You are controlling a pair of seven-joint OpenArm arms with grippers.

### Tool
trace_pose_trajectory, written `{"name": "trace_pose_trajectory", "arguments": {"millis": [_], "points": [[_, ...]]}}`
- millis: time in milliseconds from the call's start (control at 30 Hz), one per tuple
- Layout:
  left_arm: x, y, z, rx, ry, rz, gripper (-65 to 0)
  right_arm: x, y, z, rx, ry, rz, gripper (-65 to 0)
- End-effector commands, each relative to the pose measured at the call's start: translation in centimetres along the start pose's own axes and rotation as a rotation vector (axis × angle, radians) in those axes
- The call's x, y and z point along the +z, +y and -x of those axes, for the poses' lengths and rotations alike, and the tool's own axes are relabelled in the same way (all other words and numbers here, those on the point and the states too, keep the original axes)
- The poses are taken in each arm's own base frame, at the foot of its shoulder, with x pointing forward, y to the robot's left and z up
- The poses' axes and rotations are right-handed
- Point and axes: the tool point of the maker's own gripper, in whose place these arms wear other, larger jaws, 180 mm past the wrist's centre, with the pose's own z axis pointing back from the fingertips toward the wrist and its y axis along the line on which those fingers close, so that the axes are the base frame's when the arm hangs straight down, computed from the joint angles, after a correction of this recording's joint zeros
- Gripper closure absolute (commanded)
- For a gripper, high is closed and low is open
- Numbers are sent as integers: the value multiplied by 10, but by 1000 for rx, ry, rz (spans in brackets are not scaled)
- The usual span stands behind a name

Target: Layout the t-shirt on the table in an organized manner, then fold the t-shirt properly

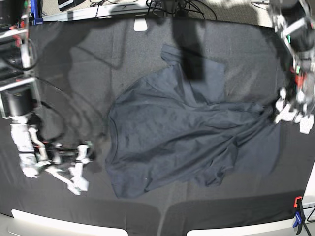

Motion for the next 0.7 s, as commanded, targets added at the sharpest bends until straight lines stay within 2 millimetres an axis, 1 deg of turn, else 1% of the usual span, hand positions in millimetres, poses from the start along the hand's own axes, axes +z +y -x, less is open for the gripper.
{"name": "trace_pose_trajectory", "arguments": {"millis": [0, 67, 100, 167, 233, 267, 333, 367, 467, 567, 667], "points": [[6, -8, -26, -34, -60, 35, -94, 12, -5, -28, 10, -80, 0, -225], [7, -16, -30, -53, -77, 79, -147, 9, 9, -37, -24, -102, -55, -225], [8, -17, -31, -60, -79, 86, -153, 8, 16, -39, -47, -97, -86, -225], [8, -18, -32, -63, -80, 88, -153, 8, 28, -42, -103, -86, -147, -227], [7, -18, -32, -63, -80, 89, -153, 11, 36, -45, -157, -84, -198, -227], [7, -18, -32, -63, -80, 89, -153, 13, 38, -47, -186, -98, -220, -228], [7, -18, -32, -63, -80, 89, -153, 15, 36, -46, -248, -109, -231, -265], [7, -18, -32, -63, -80, 89, -153, 14, 34, -44, -280, -101, -229, -282], [7, -18, -31, -63, -79, 89, -153, 8, 38, -28, -351, -55, -250, -286], [7, -18, -31, -63, -76, 88, -153, -5, 40, -2, -386, 33, -223, -286], [7, -18, -31, -63, -76, 88, -153, -14, 44, 9, -403, 86, -214, -286]]}}
